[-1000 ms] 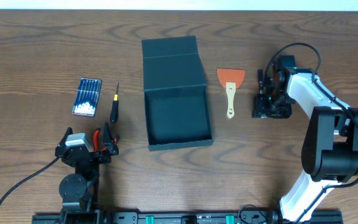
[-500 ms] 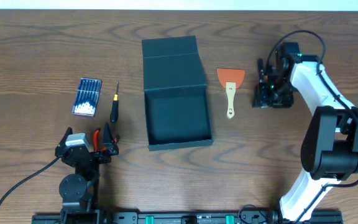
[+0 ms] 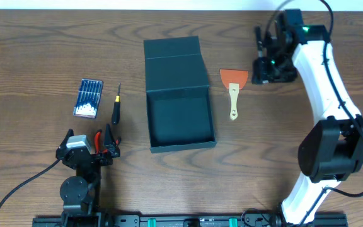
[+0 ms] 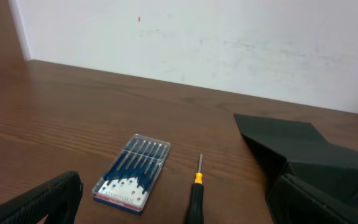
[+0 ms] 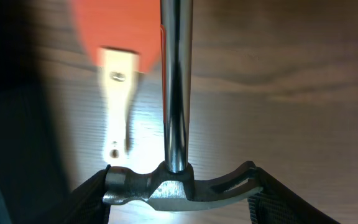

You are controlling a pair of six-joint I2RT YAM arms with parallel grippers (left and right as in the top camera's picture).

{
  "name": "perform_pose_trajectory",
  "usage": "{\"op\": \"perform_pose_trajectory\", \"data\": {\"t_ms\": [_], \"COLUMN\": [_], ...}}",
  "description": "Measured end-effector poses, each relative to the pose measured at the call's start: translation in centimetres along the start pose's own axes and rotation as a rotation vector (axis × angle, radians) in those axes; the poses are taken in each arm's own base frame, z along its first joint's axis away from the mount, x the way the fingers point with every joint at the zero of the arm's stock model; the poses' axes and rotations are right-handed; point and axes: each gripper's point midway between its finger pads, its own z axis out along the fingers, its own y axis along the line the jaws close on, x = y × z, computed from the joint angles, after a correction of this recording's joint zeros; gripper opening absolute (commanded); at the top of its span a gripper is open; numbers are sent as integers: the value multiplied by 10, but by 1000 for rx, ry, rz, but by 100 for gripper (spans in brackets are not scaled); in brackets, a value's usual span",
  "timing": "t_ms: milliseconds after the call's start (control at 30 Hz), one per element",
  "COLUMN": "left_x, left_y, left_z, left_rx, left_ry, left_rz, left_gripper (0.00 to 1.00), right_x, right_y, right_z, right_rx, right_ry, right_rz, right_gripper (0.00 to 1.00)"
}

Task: Pack container
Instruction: 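Lift the hammer and carry it left over the green box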

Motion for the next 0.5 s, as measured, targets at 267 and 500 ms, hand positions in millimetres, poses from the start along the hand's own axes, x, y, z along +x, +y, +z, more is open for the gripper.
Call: {"op": "perform_pose_trajectory", "data": {"t_ms": [267,500], "left_x": [0,0], "left_y": [0,0], "left_z": [0,0], "left_rx": [0,0], "left_ry": [0,0], "left_rz": [0,0], "left_gripper": [98,99], "right_x": [0,46], "right_y": [87,162], "right_z": [-39,-43], "right_rx": [-27,-49], "right_ry": [-37,45], "right_rz": [-239,-491], "right_gripper": [25,23]}}
